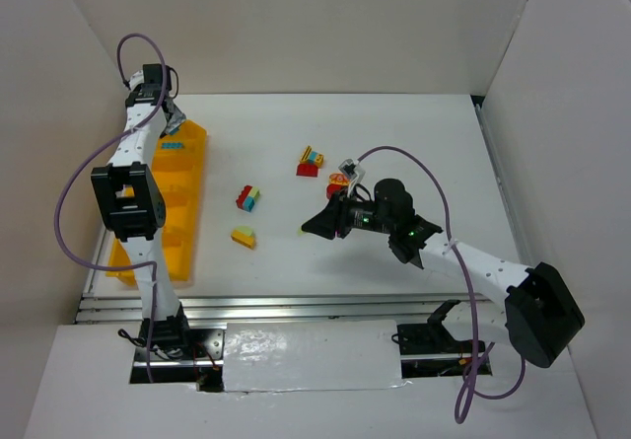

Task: Sort the legos into containers by color

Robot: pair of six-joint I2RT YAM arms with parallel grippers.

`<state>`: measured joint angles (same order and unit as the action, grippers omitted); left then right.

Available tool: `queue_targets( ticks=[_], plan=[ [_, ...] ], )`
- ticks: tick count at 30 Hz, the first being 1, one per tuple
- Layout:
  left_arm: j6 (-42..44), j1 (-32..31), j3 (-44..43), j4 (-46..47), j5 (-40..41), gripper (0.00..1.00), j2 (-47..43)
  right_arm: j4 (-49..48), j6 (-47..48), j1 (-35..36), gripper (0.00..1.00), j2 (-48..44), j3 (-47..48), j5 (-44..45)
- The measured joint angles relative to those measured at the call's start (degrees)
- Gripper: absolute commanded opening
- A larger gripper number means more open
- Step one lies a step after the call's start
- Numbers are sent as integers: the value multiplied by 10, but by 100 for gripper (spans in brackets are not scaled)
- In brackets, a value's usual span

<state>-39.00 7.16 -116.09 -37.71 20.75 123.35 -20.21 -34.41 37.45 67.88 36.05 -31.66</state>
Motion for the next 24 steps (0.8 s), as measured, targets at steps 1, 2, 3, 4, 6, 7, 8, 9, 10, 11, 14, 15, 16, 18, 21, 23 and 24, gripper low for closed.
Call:
queue_targets(
  ticks=[1, 2, 3, 4, 6, 7, 8, 9, 10, 11, 14, 15, 16, 18, 21, 23, 24],
  plan=[
    [0, 0, 0, 0, 0, 0, 0, 0, 0, 0, 0, 0, 0, 0],
    [0, 0, 0, 0, 0, 0, 0, 0, 0, 0, 0, 0, 0, 0],
    [0, 0, 0, -1, 0, 0, 0, 0, 0, 0, 0, 0, 0, 0],
    [0, 0, 0, -1, 0, 0, 0, 0, 0, 0, 0, -1, 0, 0],
    [0, 0, 0, -3, 0, 0, 0, 0, 0, 0, 0, -2, 0, 0],
    [0, 0, 0, -3, 0, 0, 0, 0, 0, 0, 0, -2, 0, 0],
    [0, 0, 0, -3, 0, 0, 0, 0, 0, 0, 0, -2, 0, -1],
    [0, 0, 0, -3, 0, 1, 0, 0, 0, 0, 0, -2, 0, -2],
    [0, 1, 0, -3, 0, 2, 0, 0, 0, 0, 0, -2, 0, -3],
    [0, 1, 0, -3, 0, 3, 0, 0, 0, 0, 0, -2, 0, -3],
    [0, 2, 0, -3, 0, 7, 0, 0, 0, 0, 0, -2, 0, -5],
    [0, 3, 0, -3, 0, 10, 0, 0, 0, 0, 0, -2, 0, -5],
    [0, 3, 0, -3, 0, 13, 0, 0, 0, 0, 0, -2, 0, -5],
    [0, 5, 0, -3, 0, 30, 2, 0, 0, 0, 0, 0, 0, -6],
    [0, 7, 0, -3, 2, 69, 5, 0, 0, 0, 0, 3, 0, -7],
    [0, 7, 1, 1, 5, 84, 7, 0, 0, 0, 0, 7, 0, -7],
    [1, 7, 1, 3, 6, 95, 8, 0, 0, 0, 0, 9, 0, -7]
  ],
)
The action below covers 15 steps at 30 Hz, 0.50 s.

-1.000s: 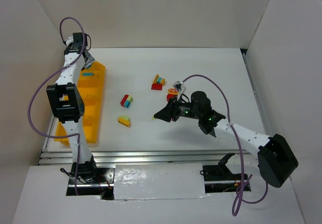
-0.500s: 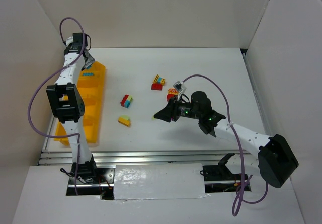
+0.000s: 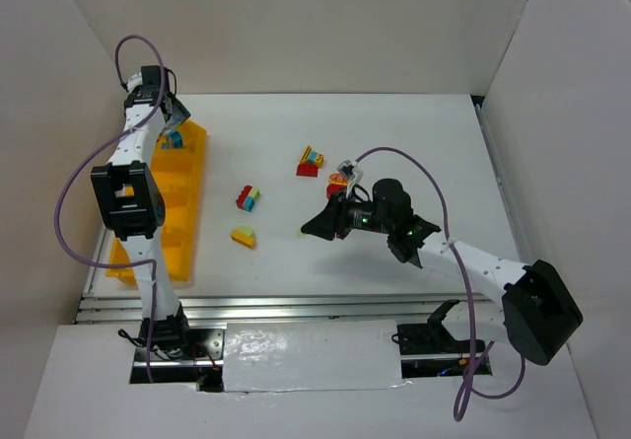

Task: Sort the legos into containers by color

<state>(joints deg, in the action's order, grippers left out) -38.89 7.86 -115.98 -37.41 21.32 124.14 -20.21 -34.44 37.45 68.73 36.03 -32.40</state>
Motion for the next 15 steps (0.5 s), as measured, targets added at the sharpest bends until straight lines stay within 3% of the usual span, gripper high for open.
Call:
queue_targets(
  ticks=[1, 9, 12, 15],
  plan=[
    [-1, 0, -1, 1, 1, 99, 2, 0, 0, 0, 0, 1, 0, 0],
    [-1, -3, 9, 4, -19, 100, -9, 3, 1, 0, 0, 5, 0, 4],
    [-1, -14, 109, 23, -50, 100, -103, 4, -3, 0, 0, 12, 0, 11],
    [-1, -56, 249, 75, -108, 99, -264, 1, -13, -2, 0, 21, 0, 13]
  ],
)
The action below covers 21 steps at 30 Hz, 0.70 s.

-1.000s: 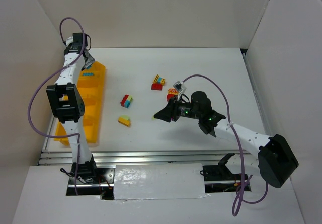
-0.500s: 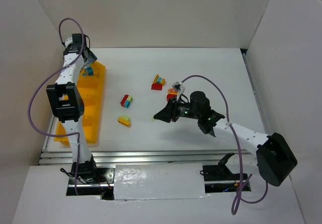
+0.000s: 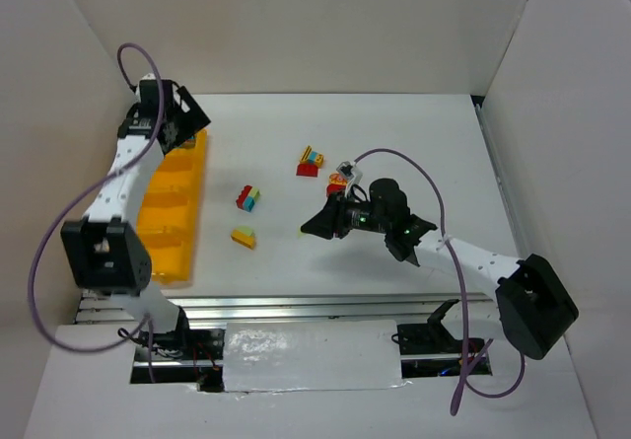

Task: Sort the legos into containers by color

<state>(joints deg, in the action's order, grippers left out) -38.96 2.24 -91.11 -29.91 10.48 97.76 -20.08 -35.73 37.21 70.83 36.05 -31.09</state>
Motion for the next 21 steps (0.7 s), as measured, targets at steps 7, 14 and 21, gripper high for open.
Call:
queue_targets(
  ticks=[7, 14, 21],
  plan=[
    [12, -117, 191, 119, -205, 98, -288, -24, -39, -20, 0, 4, 0, -31],
    [52, -122, 284, 63, -321, 100, -366, -10, -66, -23, 0, 16, 35, -1],
    [90, -123, 233, -41, -150, 100, -503, 0, -172, 1, 0, 163, 169, 143]
  ],
)
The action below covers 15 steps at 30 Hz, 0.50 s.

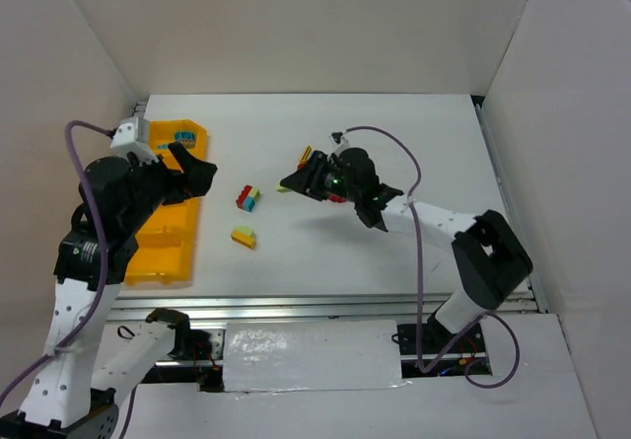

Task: Sort the legos into containers by color

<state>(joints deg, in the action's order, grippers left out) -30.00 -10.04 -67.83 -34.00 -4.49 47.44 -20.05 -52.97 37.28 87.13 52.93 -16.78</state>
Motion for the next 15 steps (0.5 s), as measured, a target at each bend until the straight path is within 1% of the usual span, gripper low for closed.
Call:
queue_targets(
  ticks=[2, 4, 5, 7, 10, 12, 15],
  plan=[
    [1, 0, -11, -7, 33, 100, -14, -8, -26, 12, 0, 45, 25, 14],
    [1, 2, -11, -7, 32, 99, -5, -35, -48, 22, 0, 70, 28, 10],
    [1, 3, -2, -1, 18, 99, 5, -59, -60, 24, 1, 77, 28, -7],
    [1, 4, 31, 26, -34, 98, 13, -114, -75, 25, 2, 82, 27, -51],
    [-2, 5, 92, 58, -144, 96, 19, -207, -100, 22, 2, 82, 27, -123],
    [-5, 5, 119, 83, -215, 94, 11, -266, -117, 20, 2, 80, 25, -169],
    [-19, 5, 144, 148, -313, 93, -14, -318, -134, 18, 2, 70, 15, -223]
  ],
)
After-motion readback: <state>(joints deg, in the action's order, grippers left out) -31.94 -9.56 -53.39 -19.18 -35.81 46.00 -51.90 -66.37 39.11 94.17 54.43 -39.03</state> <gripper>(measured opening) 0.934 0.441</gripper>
